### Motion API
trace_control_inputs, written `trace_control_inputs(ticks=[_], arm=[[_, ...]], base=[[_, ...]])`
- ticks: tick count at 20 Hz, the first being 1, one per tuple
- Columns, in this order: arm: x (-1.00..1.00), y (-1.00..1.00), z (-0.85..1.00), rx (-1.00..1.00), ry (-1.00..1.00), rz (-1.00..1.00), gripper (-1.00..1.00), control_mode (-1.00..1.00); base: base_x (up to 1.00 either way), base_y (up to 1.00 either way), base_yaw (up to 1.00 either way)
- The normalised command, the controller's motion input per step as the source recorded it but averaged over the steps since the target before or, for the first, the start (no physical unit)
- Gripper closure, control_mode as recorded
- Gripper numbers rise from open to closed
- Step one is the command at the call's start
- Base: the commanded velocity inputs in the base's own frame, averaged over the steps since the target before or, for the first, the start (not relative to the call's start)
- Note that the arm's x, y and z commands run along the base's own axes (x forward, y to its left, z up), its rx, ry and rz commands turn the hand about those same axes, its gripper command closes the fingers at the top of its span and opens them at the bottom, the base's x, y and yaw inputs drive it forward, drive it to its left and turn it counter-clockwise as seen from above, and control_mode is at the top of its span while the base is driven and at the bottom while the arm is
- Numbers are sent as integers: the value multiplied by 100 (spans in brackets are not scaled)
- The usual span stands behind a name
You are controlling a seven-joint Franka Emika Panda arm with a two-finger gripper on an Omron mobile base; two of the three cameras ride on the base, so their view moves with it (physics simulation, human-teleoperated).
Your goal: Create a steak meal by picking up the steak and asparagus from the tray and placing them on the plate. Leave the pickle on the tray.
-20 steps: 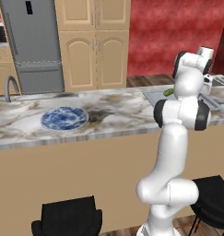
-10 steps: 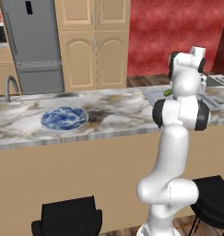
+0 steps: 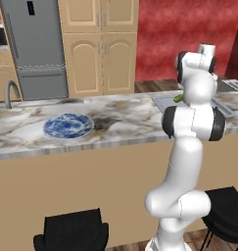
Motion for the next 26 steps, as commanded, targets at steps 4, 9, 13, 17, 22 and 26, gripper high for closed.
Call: trace_control_inputs(ticks=[4, 9, 13, 17, 22, 26], arm=[[-23, -11, 93, 12, -2, 0, 100, -100], [-24, 32, 48, 7, 0, 0, 100, -100], [-35, 85, 5, 0, 0, 0, 100, -100], [-57, 99, -1, 0, 0, 0, 100, -100], [-65, 100, -8, 0, -2, 0, 100, -100], [-48, 100, 0, 0, -1, 0, 100, -100]], base=[[0, 0, 0], [0, 0, 0], [0, 0, 0], [0, 0, 0], [0, 0, 0], [0, 0, 0]])
